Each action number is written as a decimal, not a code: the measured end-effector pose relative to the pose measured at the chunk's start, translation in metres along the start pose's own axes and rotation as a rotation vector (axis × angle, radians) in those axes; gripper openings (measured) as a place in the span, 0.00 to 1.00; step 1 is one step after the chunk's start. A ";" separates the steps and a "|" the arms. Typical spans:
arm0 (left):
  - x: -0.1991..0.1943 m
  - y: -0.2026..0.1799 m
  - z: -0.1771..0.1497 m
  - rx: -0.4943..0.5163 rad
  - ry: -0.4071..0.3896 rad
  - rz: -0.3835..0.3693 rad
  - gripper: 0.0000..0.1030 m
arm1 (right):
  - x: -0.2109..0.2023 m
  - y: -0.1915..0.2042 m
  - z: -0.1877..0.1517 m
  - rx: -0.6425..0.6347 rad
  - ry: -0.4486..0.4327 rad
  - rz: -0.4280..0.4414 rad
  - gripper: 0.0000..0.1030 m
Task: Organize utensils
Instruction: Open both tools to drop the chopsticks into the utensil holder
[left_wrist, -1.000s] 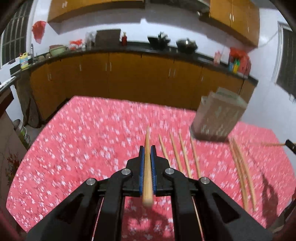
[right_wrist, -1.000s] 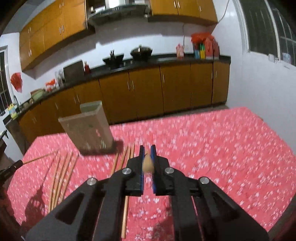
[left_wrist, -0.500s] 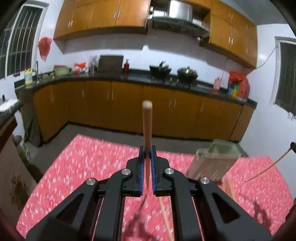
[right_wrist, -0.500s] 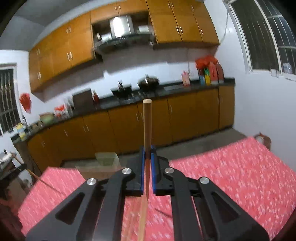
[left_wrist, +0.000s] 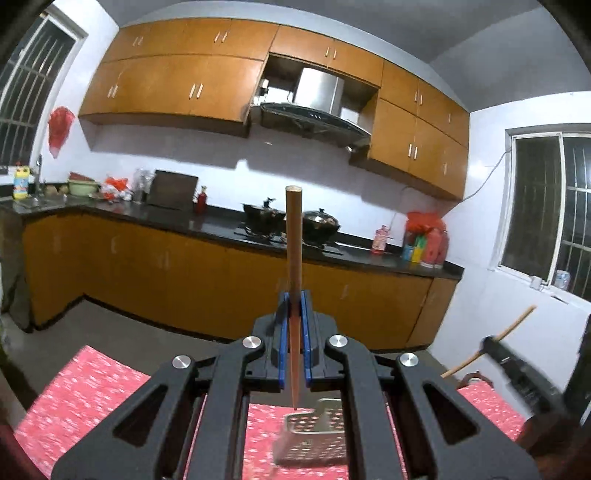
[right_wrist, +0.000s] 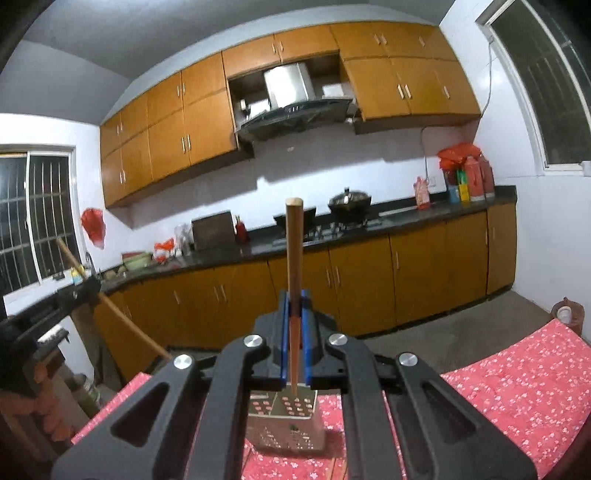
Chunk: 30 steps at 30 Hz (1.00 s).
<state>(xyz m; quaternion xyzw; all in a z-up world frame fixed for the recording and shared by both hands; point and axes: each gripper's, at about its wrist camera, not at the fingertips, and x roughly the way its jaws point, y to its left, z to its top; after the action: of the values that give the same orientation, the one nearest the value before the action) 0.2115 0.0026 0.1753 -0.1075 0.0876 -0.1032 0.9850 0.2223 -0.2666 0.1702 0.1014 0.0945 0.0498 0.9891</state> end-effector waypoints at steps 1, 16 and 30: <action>0.007 -0.003 -0.008 -0.011 0.014 -0.010 0.07 | 0.007 0.000 -0.005 -0.002 0.016 -0.003 0.07; 0.054 -0.003 -0.064 0.003 0.206 -0.013 0.09 | 0.033 0.007 -0.043 0.001 0.131 0.002 0.21; -0.018 0.038 -0.057 -0.080 0.115 0.032 0.32 | -0.037 -0.044 -0.077 0.073 0.170 -0.112 0.22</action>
<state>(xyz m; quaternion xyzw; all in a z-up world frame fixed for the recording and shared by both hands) 0.1900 0.0321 0.1141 -0.1394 0.1500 -0.0899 0.9747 0.1745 -0.2991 0.0936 0.1275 0.1854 -0.0009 0.9744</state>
